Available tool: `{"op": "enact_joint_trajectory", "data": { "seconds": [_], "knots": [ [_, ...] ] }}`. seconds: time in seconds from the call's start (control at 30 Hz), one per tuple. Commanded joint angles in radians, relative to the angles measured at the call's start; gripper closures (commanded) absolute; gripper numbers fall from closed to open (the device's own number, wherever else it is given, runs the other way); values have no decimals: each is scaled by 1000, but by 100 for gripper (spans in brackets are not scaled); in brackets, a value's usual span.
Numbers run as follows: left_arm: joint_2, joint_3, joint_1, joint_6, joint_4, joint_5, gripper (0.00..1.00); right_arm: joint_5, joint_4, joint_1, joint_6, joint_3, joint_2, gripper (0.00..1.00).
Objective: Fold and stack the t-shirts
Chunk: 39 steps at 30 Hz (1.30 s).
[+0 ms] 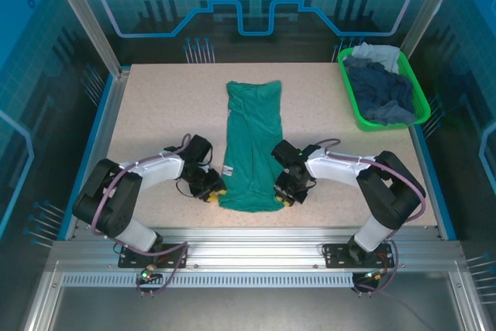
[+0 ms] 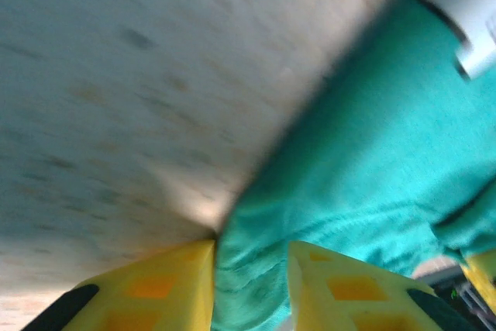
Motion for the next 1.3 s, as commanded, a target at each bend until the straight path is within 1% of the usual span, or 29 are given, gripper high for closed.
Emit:
{"op": "enact_joint_trajectory", "data": {
  "seconds": [0.0,0.07,0.13,0.23,0.37,0.5,0.7,0.77,0.87,1.0,1.13,1.27],
  "knots": [
    [-7,38,-37,-27,-43,71,66,-8,11,12,-20,18,18,85],
    [-5,41,-37,-22,-95,73,67,-10,9,9,-25,16,13,86],
    [-12,33,-37,-22,-109,64,70,-13,5,5,-31,16,11,88],
    [2,31,-37,-23,-95,57,78,-14,-4,3,-43,16,11,91],
    [4,47,-38,-22,-92,25,100,2,-45,3,-67,10,-7,100],
    [-17,35,-43,-2,-136,32,100,9,-109,5,-133,14,-45,100],
    [-114,-8,-51,35,-200,100,100,-66,-201,28,-301,55,-54,100],
    [-156,-6,-50,18,-191,109,100,-77,-207,31,-321,69,-70,100],
    [-174,22,-48,-41,-132,114,100,-83,-203,7,-330,112,-77,100],
    [-134,99,-15,-98,-63,99,100,-70,-251,-55,-369,235,-29,100],
    [-54,202,52,-103,-43,92,100,-70,-285,-121,-409,357,35,100],
    [53,340,121,-92,-25,112,100,-60,-331,-181,-456,496,121,100]
  ]
}}
